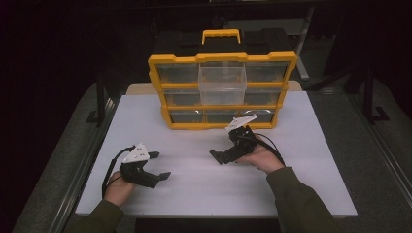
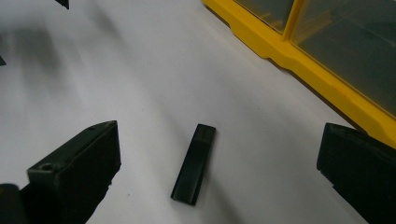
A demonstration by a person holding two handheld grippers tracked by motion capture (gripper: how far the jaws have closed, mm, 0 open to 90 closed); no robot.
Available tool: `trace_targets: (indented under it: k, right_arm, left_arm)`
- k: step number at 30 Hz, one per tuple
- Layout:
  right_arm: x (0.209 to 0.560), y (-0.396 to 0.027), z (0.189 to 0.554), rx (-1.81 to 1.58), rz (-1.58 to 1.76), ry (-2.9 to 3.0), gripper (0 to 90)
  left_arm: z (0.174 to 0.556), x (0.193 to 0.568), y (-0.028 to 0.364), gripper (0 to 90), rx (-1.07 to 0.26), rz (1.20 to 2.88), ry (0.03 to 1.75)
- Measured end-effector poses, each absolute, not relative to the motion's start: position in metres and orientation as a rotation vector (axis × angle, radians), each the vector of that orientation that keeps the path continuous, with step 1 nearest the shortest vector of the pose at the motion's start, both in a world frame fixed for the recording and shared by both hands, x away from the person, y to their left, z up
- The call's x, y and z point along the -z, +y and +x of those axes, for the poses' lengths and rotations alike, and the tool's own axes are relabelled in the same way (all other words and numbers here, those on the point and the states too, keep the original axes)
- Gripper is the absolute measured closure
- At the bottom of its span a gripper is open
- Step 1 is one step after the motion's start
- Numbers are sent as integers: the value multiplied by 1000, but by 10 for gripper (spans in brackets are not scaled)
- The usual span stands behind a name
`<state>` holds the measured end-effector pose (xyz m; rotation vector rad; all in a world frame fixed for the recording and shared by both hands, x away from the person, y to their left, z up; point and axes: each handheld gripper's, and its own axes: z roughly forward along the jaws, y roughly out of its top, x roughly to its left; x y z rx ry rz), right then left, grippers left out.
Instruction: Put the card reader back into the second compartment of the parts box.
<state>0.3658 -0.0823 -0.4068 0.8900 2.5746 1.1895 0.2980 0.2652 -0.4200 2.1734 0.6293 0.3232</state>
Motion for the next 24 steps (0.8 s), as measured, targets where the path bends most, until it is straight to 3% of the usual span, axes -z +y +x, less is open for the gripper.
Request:
trace_targets:
  k: [24]
  right_arm:
    - [406, -59, 372, -1169, 867, 2610, 0]
  left_arm:
    - [298, 420, 265, 146, -321, 2175, 627]
